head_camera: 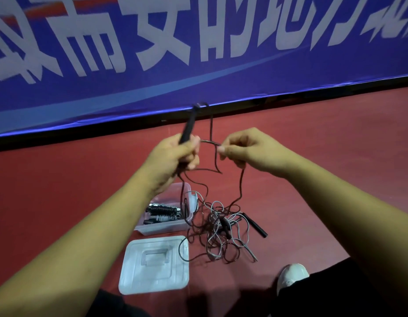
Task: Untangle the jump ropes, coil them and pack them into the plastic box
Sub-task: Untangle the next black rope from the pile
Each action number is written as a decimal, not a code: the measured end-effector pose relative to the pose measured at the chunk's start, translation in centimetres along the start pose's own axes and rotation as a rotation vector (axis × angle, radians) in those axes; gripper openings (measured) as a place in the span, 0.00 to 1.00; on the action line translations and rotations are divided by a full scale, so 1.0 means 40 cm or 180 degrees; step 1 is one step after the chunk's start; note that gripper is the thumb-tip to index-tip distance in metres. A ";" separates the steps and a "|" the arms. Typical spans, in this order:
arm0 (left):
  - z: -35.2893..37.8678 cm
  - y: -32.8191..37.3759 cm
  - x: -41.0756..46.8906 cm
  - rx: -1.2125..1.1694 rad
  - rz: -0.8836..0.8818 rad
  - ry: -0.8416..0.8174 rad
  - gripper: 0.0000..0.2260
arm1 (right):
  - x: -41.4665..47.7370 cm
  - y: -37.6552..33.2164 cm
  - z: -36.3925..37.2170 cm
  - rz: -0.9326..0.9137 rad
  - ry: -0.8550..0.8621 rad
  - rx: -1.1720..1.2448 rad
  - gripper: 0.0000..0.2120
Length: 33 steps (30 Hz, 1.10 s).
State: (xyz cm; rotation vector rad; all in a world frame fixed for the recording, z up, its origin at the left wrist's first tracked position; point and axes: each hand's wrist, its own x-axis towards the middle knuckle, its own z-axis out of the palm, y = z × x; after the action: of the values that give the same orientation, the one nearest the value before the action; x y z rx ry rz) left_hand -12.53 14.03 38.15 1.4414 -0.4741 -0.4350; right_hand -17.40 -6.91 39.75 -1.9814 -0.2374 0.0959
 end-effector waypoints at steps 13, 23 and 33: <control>-0.115 -0.011 0.022 0.2443 -0.0578 0.1214 0.09 | -0.007 0.064 -0.066 0.0390 0.0281 0.0631 0.12; 0.003 -0.001 -0.003 0.1827 -0.0066 -0.0480 0.10 | -0.027 -0.060 0.006 -0.0052 0.0056 -0.0438 0.12; -0.069 0.036 0.043 -0.1286 -0.0083 0.1133 0.11 | -0.037 0.125 -0.086 0.1049 -0.1006 -0.0724 0.13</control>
State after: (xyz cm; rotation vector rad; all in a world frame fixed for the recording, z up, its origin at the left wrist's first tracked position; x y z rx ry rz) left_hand -9.57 15.48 39.48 1.1007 -0.0723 -0.2664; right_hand -17.62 -12.27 36.55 -2.2130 -0.1258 0.6212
